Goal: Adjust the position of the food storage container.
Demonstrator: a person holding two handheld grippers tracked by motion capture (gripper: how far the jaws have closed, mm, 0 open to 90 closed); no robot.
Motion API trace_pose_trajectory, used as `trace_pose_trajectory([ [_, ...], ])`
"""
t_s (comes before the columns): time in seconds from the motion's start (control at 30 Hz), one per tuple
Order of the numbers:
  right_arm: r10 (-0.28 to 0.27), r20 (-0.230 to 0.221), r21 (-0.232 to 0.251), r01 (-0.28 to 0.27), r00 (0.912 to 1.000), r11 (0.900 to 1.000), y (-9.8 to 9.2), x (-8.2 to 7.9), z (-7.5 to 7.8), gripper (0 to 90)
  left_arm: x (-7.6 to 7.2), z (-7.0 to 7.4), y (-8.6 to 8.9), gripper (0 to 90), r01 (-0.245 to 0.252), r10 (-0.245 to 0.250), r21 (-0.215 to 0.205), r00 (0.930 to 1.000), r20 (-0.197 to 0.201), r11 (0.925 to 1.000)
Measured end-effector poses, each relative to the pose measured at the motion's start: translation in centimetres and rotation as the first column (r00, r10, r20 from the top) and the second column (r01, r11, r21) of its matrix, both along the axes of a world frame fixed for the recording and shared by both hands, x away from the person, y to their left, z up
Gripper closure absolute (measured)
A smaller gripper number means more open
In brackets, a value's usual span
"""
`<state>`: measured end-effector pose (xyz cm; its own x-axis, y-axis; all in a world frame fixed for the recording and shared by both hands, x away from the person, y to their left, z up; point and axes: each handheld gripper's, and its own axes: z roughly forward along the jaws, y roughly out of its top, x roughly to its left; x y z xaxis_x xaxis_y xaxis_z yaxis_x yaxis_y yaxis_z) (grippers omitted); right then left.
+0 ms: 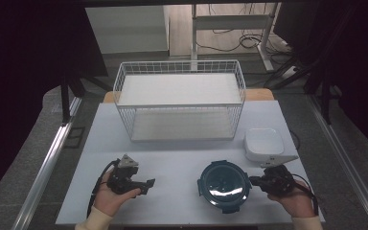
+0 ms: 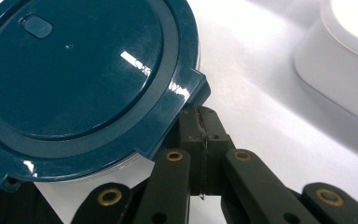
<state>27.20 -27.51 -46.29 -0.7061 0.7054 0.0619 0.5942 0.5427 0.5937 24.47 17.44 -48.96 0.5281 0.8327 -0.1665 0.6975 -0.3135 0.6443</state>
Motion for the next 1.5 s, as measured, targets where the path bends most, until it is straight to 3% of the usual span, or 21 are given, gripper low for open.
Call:
trace_pose_trajectory([
  [0.2,0.026,0.001,0.005,-0.026,0.9997,1.000,1.7,-0.1,-0.1,89.7,0.0,-0.1,0.0,20.3,0.001,-0.001,0.003,1.0000,-0.002,1.0000],
  [0.93,0.102,0.003,0.001,-0.102,0.9947,0.995,4.2,-0.8,-0.2,89.7,0.0,-0.2,-0.1,20.1,0.004,-0.004,0.007,1.0000,-0.002,1.0000],
  [1.5,0.159,-0.013,0.040,-0.158,0.9873,0.987,6.3,-1.3,-0.6,89.7,0.0,-0.2,-0.2,20.0,0.003,-0.003,0.011,1.0000,-0.003,0.9999],
])
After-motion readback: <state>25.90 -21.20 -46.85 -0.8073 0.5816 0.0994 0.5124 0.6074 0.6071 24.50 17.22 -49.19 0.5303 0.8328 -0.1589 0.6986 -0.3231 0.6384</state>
